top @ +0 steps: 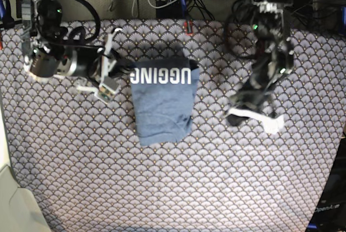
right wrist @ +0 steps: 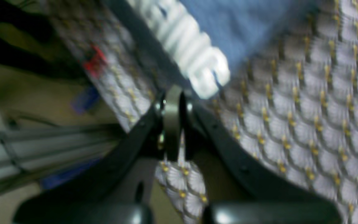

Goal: Fold the T-shirt properly
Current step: 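Tuck and flatten the bundle's side with the right gripper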

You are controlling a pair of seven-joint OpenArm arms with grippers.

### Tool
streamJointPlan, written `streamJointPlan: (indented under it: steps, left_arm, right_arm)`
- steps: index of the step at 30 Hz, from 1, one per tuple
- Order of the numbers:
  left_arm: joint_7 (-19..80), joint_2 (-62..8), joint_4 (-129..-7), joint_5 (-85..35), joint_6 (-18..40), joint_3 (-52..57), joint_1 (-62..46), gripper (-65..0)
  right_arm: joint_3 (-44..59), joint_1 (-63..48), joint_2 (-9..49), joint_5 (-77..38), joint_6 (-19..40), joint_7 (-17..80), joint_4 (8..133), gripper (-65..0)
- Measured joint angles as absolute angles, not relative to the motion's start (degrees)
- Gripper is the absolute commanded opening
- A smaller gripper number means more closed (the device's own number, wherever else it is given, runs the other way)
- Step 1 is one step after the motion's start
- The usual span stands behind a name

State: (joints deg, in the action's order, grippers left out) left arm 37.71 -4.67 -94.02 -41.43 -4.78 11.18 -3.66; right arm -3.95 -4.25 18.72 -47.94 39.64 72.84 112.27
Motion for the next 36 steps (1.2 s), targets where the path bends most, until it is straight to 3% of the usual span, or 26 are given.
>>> streamJointPlan:
  steps: [7, 13, 22, 29, 36]
  left_arm:
    - [37.34, -5.1, -99.92, -41.28, -4.6, 30.85, -13.3, -64.6]
    - [38.48, -4.84, -101.36, -40.93, -4.78, 39.64, -20.21, -64.6]
    - [38.09, -4.91, -104.14, -41.01, -4.71, 44.97, -25.54, -64.6]
    - [38.19, -4.91, -104.4, -41.21, -4.69, 45.34, -25.39, -64.6]
    - [38.22, -4.91, -104.42, -41.19, -4.51, 45.36, -25.71, -64.6]
  right_arm:
    - [-8.71, 2.87, 14.72, -49.43, 39.66, 73.36, 109.38, -65.0]
    - [-11.73, 7.18, 11.16, -48.84, 39.68, 72.44, 98.02, -65.0]
    - [-12.19, 8.47, 10.48, -48.97, 39.64, 62.17, 81.76, -65.0]
    - [-19.97, 8.91, 10.44, -50.57, 39.62, 51.27, 71.33, -65.0]
    - [-23.55, 12.34, 11.4, -51.46, 40.56, 49.43, 65.73, -65.0]
